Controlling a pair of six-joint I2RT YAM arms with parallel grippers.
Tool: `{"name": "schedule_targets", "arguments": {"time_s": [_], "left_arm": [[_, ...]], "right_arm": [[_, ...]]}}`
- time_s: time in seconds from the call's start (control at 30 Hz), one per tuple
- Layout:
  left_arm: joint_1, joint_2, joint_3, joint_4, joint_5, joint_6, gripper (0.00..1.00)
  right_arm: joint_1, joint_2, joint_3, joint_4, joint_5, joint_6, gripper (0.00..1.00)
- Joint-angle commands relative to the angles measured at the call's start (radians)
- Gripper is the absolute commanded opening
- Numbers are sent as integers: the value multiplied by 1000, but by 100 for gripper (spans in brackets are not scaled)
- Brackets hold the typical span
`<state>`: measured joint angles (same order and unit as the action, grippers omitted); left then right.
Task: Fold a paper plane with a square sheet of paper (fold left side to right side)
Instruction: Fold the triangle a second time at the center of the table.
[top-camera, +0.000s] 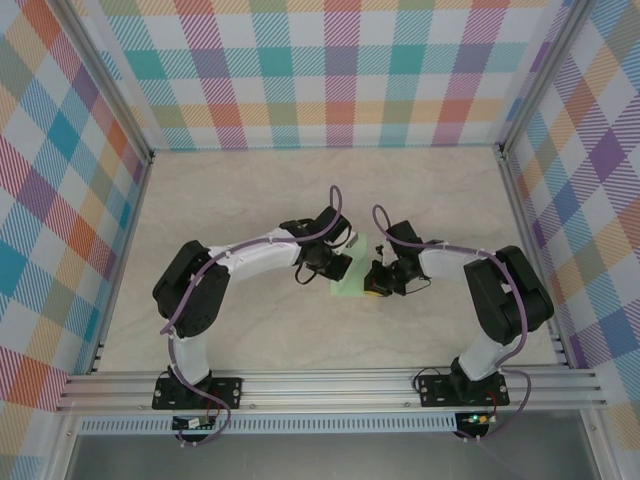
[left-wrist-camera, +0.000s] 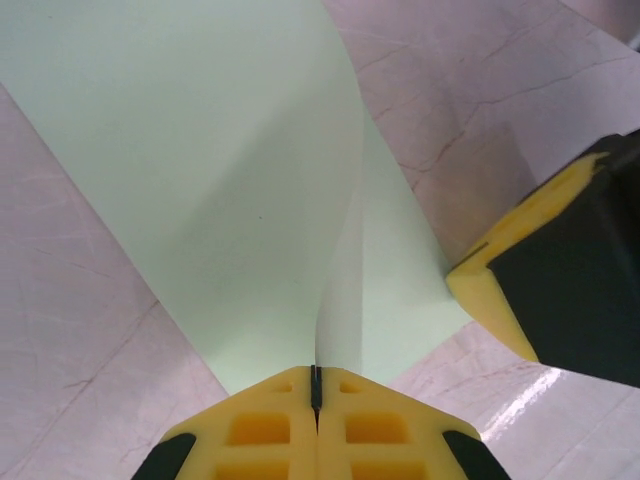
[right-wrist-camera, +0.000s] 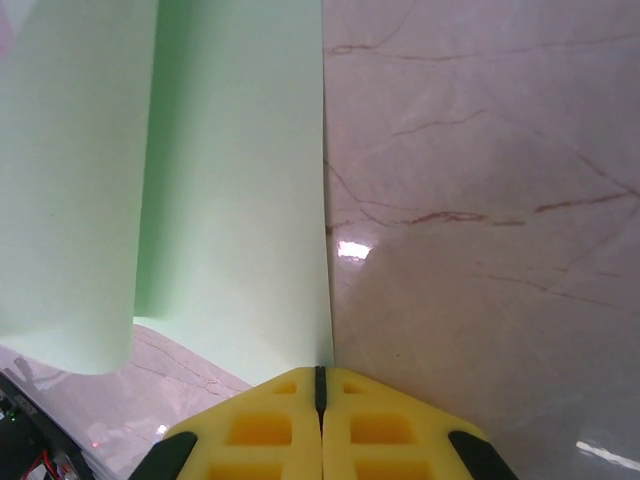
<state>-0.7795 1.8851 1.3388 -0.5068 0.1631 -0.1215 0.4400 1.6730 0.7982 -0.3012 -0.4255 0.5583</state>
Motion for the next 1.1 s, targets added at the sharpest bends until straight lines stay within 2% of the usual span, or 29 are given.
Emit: {"name": "schedule_targets", "arguments": {"time_s": [0.0,0.17,1.07], "left_arm": [[18,28,38,-39,-17,36,0],[29,55,64,-65,-54,56,0],[60,124,94,-33,-50,59,0]], "right_arm": [[13,24,23,-50,19,-36,5],[16,28,31,-56,14,-44,6],[22,35,43,-83,28,-62,6]]}}
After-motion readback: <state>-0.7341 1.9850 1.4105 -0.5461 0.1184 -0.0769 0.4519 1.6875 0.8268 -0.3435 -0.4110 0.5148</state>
